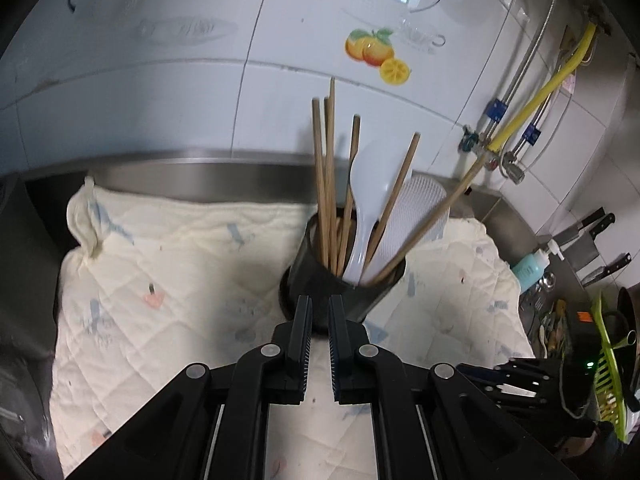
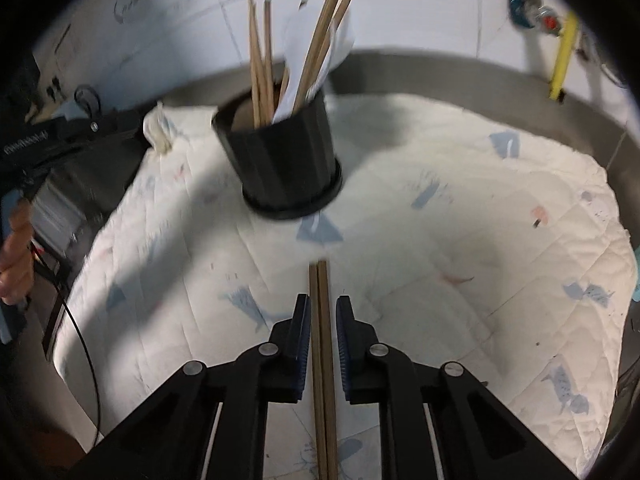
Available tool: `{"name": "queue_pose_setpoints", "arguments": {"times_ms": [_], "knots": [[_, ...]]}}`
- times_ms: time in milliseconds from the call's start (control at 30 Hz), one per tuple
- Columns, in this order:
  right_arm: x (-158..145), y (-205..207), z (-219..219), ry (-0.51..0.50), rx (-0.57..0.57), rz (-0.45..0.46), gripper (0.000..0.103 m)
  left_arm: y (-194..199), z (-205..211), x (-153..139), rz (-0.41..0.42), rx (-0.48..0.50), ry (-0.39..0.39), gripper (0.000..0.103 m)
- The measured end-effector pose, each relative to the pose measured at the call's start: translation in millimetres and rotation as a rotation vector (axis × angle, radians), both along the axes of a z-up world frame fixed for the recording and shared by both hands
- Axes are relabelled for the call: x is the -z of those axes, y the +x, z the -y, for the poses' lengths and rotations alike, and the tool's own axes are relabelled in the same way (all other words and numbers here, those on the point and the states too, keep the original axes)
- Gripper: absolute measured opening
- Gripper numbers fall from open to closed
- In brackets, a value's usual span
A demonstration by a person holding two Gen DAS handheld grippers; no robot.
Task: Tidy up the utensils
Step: 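Lower both grippers onto the last two chopsticks on the cloth and close them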
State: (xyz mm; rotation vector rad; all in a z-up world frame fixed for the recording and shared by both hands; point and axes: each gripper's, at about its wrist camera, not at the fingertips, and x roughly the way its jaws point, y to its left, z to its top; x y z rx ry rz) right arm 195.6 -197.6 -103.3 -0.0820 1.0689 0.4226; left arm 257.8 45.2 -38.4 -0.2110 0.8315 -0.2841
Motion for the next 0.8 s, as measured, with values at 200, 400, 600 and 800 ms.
{"name": "queue_pose_setpoints", "arguments": {"times_ms": [200,400,600,800], "knots": [[19.6,5.1,-7.9,-0.048,-0.034,-0.027,0.014,-9.7,-2.2,16.0,-0.037,-0.01,-0.007,0.009],[31.2,10.5,-8.9,-0.067,-0.048,-0.053,0.013,-11.5,-3.7,23.7,-0.055,-0.014,-0.005,0.009],[39.3,13.4,-11.5,-0.081,-0.057,-0.064,0.012,-11.1,-3.9,32.0,-0.074,-0.017,-0.006,0.009],[39.9,16.5,-15.9,-0.109,-0.073,-0.047,0.012,-9.8,-4.3,37.9,-0.088,-0.02,-0.008,0.009]]}}
